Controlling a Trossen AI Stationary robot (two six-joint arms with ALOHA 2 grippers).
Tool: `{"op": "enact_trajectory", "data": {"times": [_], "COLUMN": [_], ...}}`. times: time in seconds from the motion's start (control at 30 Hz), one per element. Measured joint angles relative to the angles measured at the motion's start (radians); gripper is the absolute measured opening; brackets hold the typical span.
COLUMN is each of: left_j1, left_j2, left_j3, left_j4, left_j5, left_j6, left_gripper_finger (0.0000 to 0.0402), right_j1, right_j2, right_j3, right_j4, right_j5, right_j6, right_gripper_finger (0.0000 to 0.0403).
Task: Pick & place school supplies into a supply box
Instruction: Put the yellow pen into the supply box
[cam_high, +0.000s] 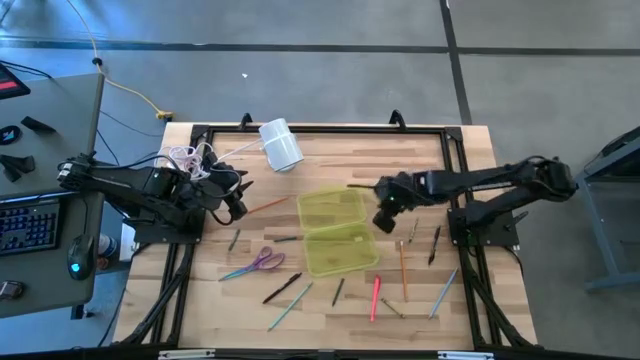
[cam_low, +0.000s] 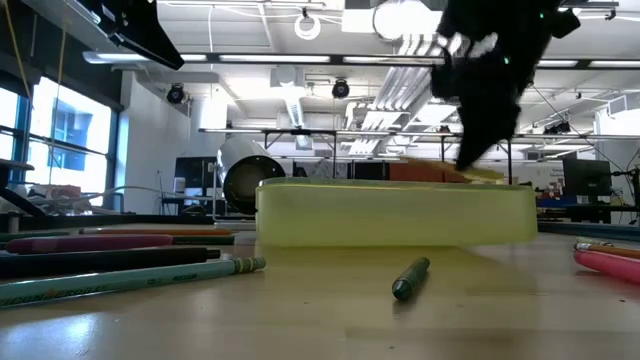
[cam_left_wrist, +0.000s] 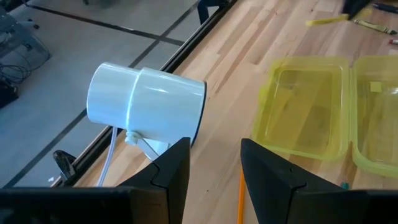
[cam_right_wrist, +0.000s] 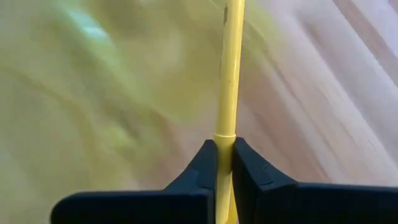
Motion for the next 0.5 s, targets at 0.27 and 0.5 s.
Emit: {"op": "enact_trajectory", "data": {"times": [0.27,0.5], "left_j1": [0.0,0.0], "left_j2": [0.0,0.0], "left_j3": [0.0,0.0], "left_j4": [0.002,0.002], "left_j5": [0.0,0.0], "left_j6": [0.0,0.0], "left_gripper_finger": [0.0177,0.0177], "right_j1": [0.193,0.253], "right_j2": [0.169,0.299], "right_j3": [0.002,0.002], "right_j4": [0.371,0.392], "right_j5": [-0.071,-0.131], "right_j6": [-0.154,-0.231], "right_gripper_finger": [0.0018,0.0025]}}
